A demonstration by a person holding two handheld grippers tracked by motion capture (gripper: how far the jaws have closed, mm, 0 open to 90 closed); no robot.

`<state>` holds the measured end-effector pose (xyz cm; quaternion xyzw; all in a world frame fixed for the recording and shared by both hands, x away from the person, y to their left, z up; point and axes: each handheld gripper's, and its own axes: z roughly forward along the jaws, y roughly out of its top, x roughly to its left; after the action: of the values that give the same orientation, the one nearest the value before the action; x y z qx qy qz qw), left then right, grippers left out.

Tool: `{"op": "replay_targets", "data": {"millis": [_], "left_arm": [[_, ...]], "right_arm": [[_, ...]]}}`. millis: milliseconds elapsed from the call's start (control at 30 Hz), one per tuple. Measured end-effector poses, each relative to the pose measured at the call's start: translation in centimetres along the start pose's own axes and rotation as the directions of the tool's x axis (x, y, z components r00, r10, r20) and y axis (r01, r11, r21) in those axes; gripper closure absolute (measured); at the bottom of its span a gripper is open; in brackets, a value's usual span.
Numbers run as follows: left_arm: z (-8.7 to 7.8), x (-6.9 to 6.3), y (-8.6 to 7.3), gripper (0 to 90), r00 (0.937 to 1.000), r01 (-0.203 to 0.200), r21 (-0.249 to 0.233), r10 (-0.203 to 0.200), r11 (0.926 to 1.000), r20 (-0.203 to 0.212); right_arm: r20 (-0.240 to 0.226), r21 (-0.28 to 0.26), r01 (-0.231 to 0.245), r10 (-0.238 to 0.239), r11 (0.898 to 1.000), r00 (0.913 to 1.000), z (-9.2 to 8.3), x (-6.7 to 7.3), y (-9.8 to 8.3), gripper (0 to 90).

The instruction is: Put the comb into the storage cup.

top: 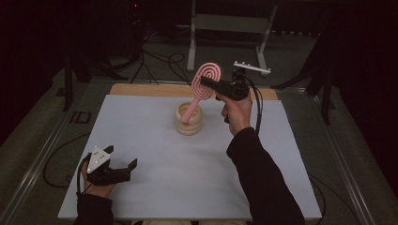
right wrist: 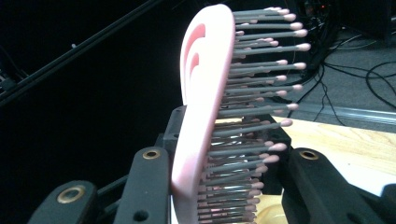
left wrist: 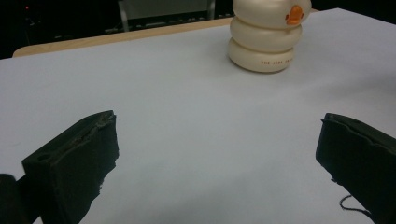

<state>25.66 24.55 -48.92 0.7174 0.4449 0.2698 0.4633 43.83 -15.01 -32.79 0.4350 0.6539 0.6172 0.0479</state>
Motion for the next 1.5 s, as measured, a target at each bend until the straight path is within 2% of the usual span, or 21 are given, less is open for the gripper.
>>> {"op": "replay_targets", "data": {"millis": [233, 433, 1033, 1500], "left_arm": [[-0.1, 0.1, -0.1, 0.3, 1.0000, 0.006, -0.004, -0.006, 1.0000, -0.006], [-0.1, 0.2, -0.1, 0.3, 0.9999, 0.008, -0.006, -0.008, 0.9999, -0.007], [0.1, 0.1, -0.2, 0.2, 0.9999, 0.009, -0.003, -0.009, 1.0000, -0.007], [0.0, 0.1, -0.2, 0.3, 0.9999, 0.013, -0.009, -0.013, 0.9999, -0.010]], "right_arm": [[0.022, -0.011, 0.008, -0.008, 1.000, 0.9997, 0.6, -0.2, 0.3, 63.9], [0.057, -0.007, 0.005, -0.004, 1.000, 0.9984, 1.4, -0.9, 0.2, 64.0], [0.095, 0.002, -0.001, 0.000, 1.000, 0.9955, 3.0, -2.4, -0.3, 63.9], [0.112, 0.009, -0.003, 0.002, 1.000, 0.9937, 3.7, -2.8, -1.1, 63.9]]}}
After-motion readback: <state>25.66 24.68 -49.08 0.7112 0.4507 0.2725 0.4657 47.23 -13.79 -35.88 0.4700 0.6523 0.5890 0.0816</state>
